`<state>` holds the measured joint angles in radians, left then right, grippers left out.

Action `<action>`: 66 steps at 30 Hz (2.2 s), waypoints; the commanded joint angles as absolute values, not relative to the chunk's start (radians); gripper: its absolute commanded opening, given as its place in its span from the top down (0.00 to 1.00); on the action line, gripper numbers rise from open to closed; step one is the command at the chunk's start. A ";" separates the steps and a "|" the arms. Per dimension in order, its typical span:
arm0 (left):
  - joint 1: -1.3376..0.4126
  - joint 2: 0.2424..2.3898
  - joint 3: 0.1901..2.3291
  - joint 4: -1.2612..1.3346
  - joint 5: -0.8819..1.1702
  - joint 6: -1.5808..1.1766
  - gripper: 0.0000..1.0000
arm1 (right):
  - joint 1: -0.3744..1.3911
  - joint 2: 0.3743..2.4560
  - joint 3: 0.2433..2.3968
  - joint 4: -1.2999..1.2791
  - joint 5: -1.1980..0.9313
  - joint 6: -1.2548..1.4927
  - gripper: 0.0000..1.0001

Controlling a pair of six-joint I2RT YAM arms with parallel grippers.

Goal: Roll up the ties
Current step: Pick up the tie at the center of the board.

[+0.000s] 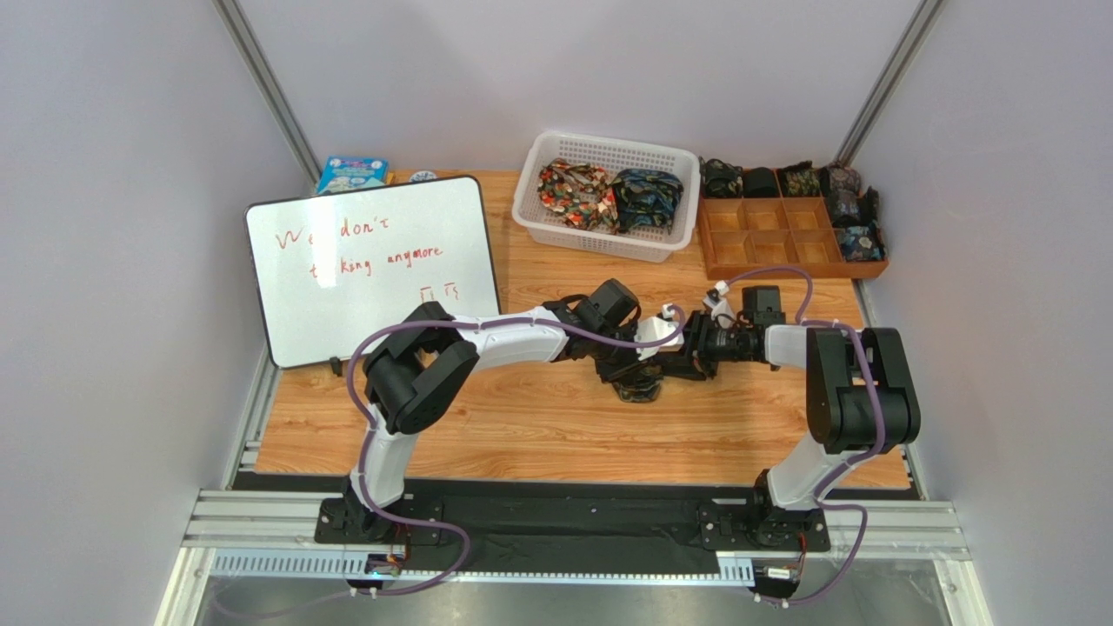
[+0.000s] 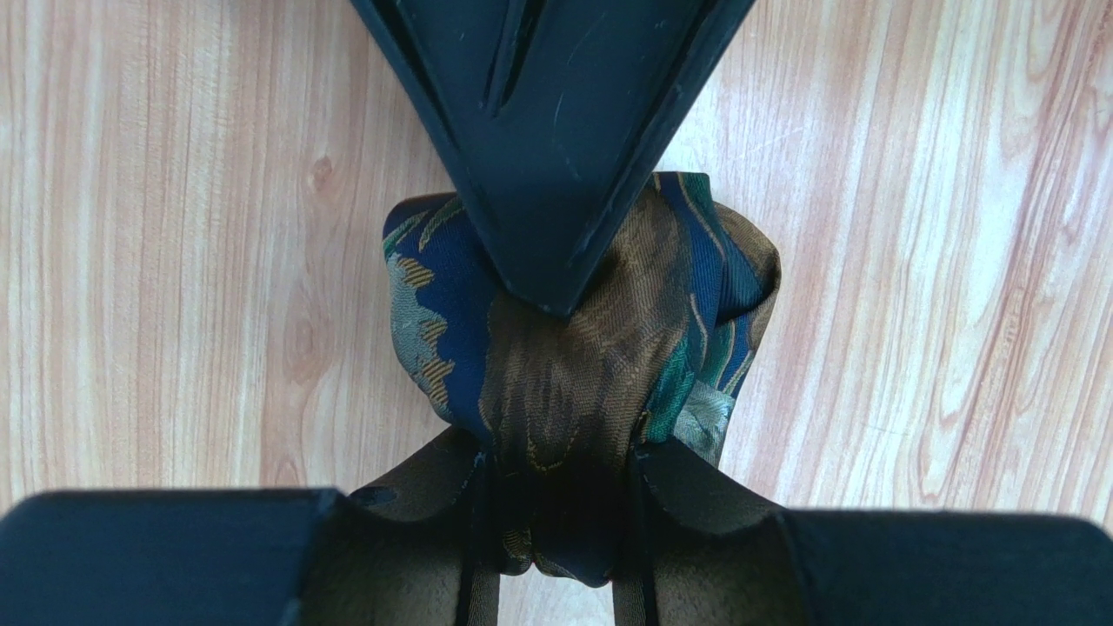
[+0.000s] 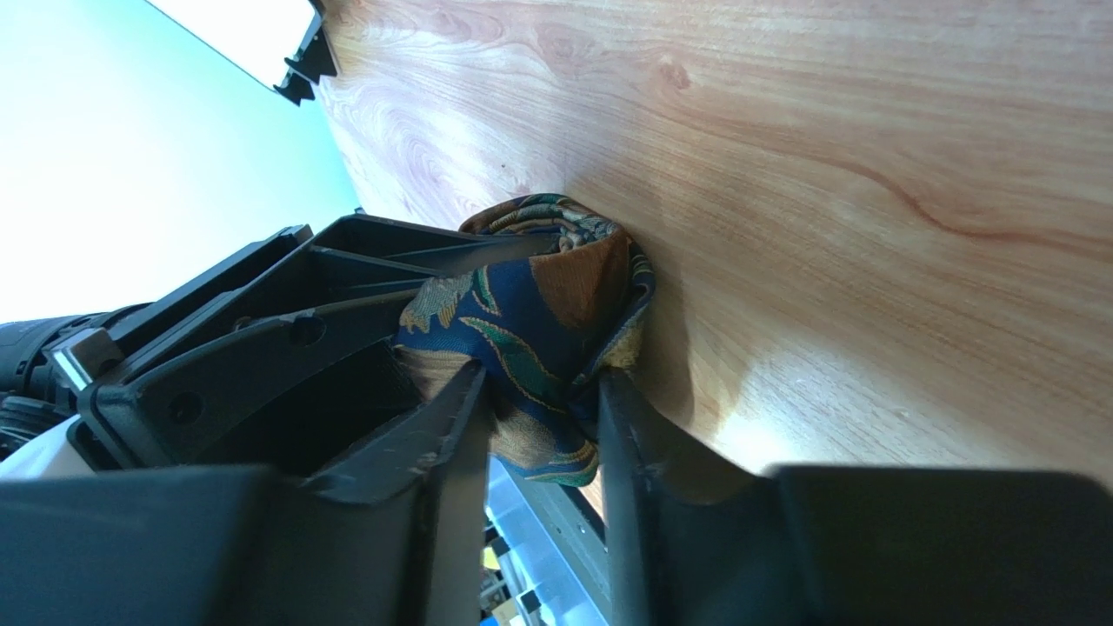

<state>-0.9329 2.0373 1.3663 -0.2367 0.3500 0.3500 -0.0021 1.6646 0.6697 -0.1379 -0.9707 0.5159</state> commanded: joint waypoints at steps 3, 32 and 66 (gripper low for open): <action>-0.945 2.088 1.358 -0.341 0.405 0.348 1.00 | 0.026 1.661 0.689 -0.137 -0.942 0.483 0.89; -0.857 1.897 1.301 -0.324 0.537 0.440 0.01 | 0.083 1.583 0.761 -0.295 -0.911 0.287 1.00; -0.924 1.858 1.304 -0.348 0.440 0.445 0.01 | 0.094 1.556 0.870 -0.350 -0.848 0.356 1.00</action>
